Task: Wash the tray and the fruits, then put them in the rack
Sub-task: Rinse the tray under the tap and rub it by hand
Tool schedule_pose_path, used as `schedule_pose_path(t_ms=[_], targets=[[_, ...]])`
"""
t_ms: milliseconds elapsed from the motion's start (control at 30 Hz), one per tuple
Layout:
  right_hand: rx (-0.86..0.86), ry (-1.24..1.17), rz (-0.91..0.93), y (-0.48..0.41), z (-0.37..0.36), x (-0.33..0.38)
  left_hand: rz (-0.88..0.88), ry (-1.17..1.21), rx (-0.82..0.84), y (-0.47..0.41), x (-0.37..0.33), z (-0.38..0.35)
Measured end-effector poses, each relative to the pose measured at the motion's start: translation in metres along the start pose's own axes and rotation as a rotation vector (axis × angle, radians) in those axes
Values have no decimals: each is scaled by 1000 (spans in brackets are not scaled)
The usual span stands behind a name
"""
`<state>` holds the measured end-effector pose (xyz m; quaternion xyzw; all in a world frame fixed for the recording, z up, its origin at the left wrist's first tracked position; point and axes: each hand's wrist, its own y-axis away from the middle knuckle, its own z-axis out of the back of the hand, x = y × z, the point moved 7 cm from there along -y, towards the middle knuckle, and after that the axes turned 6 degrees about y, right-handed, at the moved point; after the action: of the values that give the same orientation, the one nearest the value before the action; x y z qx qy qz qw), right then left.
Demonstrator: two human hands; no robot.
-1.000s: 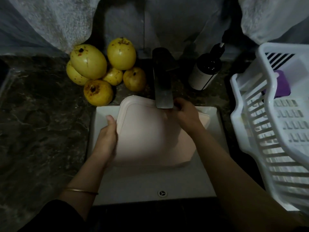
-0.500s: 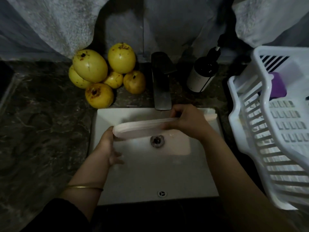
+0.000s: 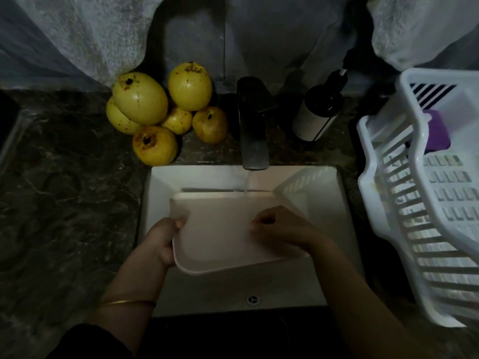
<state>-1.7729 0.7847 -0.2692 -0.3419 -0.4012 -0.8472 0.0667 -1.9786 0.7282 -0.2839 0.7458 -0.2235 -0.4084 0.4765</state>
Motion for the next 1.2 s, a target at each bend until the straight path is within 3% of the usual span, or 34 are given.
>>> schedule_pose_path(t_ms=[67,167,600,733,900,1000,1133,1200], targets=[[-243,232,-116,-15,3,-21,-21,-12,44,-1,1,-2],[-319,457,-240,-27,-1,-41,-70,-27,124,-2,-1,-7],[-681,300,-407,-29,22,-22,-188,-47,221,1,-4,-4],[-700,504,-84,-34,7,18,-192,-54,207,1,-6,-3],[-704,513,13,-34,-3,31,-206,-51,123,-2,-15,0],[-673,521,294,-28,-28,65,-188,-85,123,-5,-15,-7],[-600,544,412,-22,-41,77,-151,-94,123,-6,-10,-8],[-654,538,409,-22,-28,69,-145,-99,102,-5,-12,-3]])
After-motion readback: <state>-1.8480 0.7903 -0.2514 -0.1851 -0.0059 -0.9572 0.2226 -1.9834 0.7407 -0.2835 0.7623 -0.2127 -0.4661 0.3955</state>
